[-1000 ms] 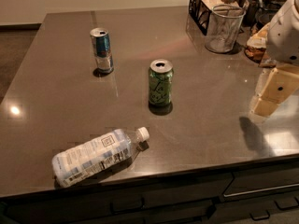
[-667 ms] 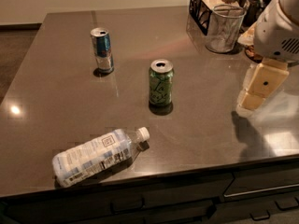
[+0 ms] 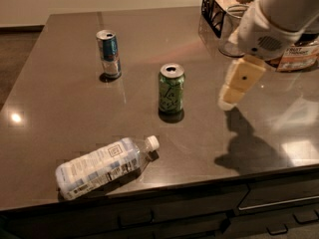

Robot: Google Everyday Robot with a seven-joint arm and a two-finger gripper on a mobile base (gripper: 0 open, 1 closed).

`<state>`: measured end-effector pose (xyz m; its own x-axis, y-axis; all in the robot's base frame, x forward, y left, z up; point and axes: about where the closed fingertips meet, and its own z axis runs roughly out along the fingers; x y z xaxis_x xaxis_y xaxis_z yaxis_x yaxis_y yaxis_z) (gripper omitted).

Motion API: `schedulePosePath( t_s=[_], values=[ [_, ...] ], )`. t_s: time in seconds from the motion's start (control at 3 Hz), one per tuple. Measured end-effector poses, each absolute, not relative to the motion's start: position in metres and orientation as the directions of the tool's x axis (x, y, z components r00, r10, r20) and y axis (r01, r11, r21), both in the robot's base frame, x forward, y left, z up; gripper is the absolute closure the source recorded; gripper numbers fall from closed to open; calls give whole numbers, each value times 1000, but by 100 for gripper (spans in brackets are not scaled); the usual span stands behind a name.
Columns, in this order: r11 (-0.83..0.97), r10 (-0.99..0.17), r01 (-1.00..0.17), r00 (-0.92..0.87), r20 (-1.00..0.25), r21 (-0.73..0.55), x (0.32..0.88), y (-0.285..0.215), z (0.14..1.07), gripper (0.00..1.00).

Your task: Knock redbull can over

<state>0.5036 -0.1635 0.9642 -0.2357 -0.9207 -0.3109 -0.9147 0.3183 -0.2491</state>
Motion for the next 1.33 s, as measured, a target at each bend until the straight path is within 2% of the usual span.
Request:
schedulePosePath(
  t_s=[0.67, 1.33],
  values=[
    [380, -859, -903, -264, -440, -199, 559, -109, 964, 0],
    [418, -806, -898, -295, -512, -141, 613, -44, 967, 0]
  ],
)
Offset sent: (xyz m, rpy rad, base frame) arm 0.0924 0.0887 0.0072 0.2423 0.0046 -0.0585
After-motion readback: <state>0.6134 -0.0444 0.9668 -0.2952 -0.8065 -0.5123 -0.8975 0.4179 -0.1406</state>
